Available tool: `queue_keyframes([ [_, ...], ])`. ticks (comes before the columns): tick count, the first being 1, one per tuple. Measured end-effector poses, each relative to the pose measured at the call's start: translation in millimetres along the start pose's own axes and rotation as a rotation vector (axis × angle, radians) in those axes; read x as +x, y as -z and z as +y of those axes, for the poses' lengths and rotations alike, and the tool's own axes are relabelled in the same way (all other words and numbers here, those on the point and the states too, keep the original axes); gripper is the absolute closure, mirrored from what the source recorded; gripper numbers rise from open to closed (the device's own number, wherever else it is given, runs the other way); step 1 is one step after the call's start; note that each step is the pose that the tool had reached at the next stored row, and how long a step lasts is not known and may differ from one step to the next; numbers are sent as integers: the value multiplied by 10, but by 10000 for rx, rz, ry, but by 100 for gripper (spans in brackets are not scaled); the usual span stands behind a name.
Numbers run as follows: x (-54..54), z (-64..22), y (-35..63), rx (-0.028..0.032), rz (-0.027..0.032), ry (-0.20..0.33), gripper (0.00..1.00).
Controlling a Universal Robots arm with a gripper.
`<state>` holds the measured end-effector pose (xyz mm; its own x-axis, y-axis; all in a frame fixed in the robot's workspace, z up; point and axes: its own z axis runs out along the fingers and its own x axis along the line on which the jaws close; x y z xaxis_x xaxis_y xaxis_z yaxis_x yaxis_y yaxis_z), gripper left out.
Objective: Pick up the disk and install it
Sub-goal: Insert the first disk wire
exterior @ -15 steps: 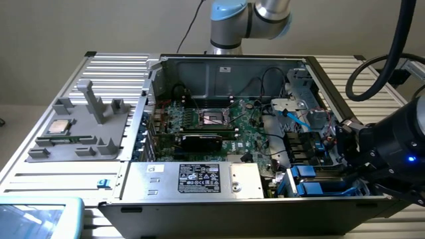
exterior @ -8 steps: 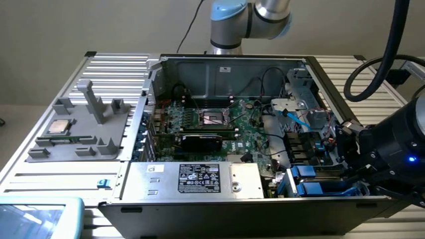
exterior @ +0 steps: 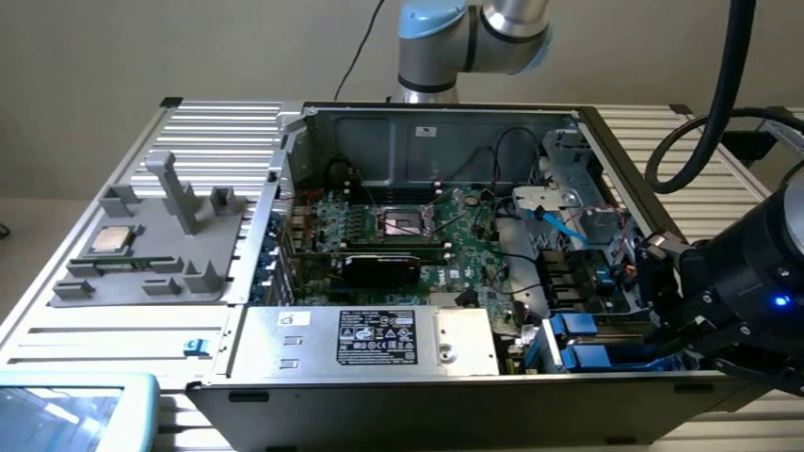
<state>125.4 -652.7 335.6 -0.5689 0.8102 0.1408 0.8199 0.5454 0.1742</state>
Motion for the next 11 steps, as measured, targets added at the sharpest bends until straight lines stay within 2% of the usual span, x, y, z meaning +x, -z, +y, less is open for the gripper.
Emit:
queue_keyframes([
  [2,1,1,-1,146,-210,15,83],
  [3,1,1,-1,191,-275,20,83],
  [11,11,-1,-1,207,-318,-60,83],
])
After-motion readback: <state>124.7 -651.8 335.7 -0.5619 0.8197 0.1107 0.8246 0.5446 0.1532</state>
